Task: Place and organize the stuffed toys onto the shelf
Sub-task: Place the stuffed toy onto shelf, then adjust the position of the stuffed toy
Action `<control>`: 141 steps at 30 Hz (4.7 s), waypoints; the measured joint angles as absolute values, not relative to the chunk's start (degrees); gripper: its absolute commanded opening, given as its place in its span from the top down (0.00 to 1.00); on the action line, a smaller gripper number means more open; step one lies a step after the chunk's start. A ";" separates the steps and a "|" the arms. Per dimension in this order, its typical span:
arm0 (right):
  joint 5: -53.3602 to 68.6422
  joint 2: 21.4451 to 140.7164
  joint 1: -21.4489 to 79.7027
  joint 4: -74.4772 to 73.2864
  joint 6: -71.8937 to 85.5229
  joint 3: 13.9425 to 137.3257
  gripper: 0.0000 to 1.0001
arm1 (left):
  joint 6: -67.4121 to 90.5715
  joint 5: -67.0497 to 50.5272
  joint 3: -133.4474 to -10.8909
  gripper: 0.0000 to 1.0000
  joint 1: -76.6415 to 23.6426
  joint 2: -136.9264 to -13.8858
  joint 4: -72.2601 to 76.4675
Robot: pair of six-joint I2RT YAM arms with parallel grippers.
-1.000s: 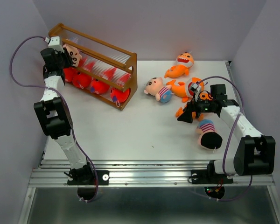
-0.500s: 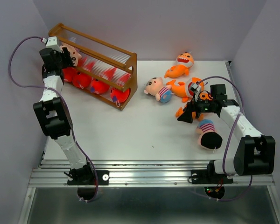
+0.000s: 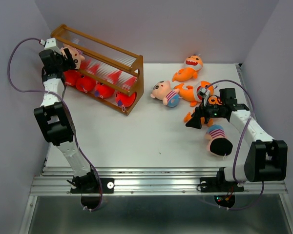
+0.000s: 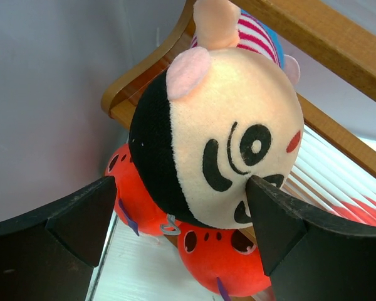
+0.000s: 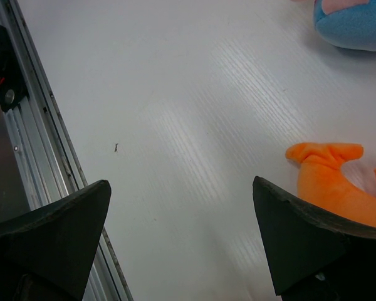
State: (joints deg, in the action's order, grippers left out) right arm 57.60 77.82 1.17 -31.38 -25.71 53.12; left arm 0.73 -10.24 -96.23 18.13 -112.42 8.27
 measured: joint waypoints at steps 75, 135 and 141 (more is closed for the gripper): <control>54.92 76.93 1.17 -31.97 -25.93 53.12 0.00 | 18.90 -18.37 -38.06 0.63 12.25 -42.57 12.80; 55.51 75.13 1.17 -32.14 -25.93 53.12 0.00 | 36.03 20.91 -112.36 0.96 14.66 -119.55 -15.27; 55.46 75.13 1.17 -32.16 -25.96 53.12 0.00 | 35.94 19.31 -112.62 0.96 14.81 -120.33 -15.29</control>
